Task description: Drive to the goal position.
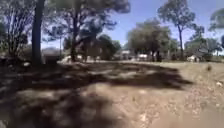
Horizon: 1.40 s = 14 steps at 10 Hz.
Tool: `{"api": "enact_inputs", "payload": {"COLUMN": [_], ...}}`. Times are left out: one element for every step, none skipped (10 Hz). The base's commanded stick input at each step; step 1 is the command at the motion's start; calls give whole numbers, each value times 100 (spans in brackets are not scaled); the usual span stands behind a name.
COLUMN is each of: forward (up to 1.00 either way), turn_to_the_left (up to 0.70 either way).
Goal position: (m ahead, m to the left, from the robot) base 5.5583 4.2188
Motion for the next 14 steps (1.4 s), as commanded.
{"api": "enact_inputs", "payload": {"forward": [70,70,70,70,70,70,70,70,70,70,70,70,70,70], "turn_to_the_left": [0,0,0,0,-20,-29,-13,-8,-3,0,0,0,-28,-9]}}
